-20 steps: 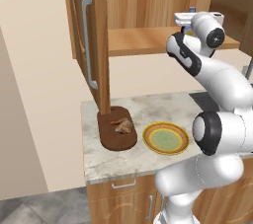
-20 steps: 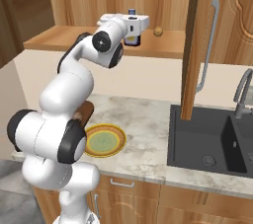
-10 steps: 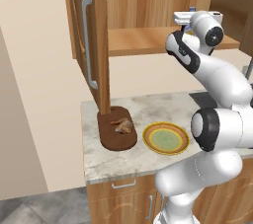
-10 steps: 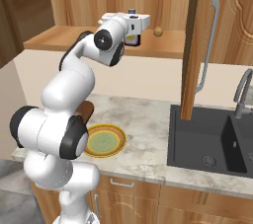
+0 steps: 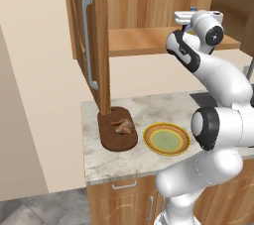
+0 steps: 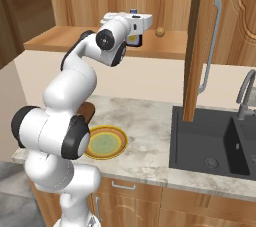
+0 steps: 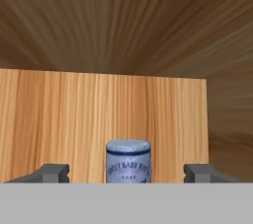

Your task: Pick the chicken drumstick from the plate and place it on the cutting board. Then pick the condiment bottle from the cabinet and place it next to the cutting board.

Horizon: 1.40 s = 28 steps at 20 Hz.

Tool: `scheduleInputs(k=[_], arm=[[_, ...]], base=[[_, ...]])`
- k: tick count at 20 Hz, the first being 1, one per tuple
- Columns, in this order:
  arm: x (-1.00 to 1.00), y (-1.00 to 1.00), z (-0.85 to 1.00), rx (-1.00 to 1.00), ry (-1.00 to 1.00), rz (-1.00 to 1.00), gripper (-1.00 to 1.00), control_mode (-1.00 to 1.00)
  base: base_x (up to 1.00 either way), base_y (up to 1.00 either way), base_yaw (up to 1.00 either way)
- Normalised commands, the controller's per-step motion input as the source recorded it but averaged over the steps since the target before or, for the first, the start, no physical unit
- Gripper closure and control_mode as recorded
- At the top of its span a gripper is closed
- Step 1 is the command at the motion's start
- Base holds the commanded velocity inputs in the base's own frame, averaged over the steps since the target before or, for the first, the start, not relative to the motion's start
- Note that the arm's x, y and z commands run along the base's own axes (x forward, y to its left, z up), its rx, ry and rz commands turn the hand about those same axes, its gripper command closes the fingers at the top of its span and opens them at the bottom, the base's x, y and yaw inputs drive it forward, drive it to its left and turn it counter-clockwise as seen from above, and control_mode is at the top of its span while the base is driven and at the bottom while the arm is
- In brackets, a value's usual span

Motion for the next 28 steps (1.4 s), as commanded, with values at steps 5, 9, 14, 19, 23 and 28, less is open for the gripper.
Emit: scheduleInputs(k=[5,9,14,19,23,28], arm=[[0.00,0.00,0.00,0.00,0.00,0.00,1.00,-1.00],[0.00,0.00,0.00,0.00,0.00,0.00,1.00,-1.00],[-0.02,0.00,0.00,0.00,0.00,0.00,1.00,-1.00],[-0.15,0.00,0.07,0.00,0.00,0.00,1.00,-1.00],[-0.24,0.00,0.21,0.00,0.00,0.00,1.00,-1.00],[-0.29,0.00,0.27,0.00,0.00,0.00,1.00,-1.00]], base=[[0.00,0.00,0.00],[0.00,0.00,0.00],[0.00,0.00,0.00],[0.00,0.00,0.00],[0.00,0.00,0.00],[0.00,0.00,0.00]])
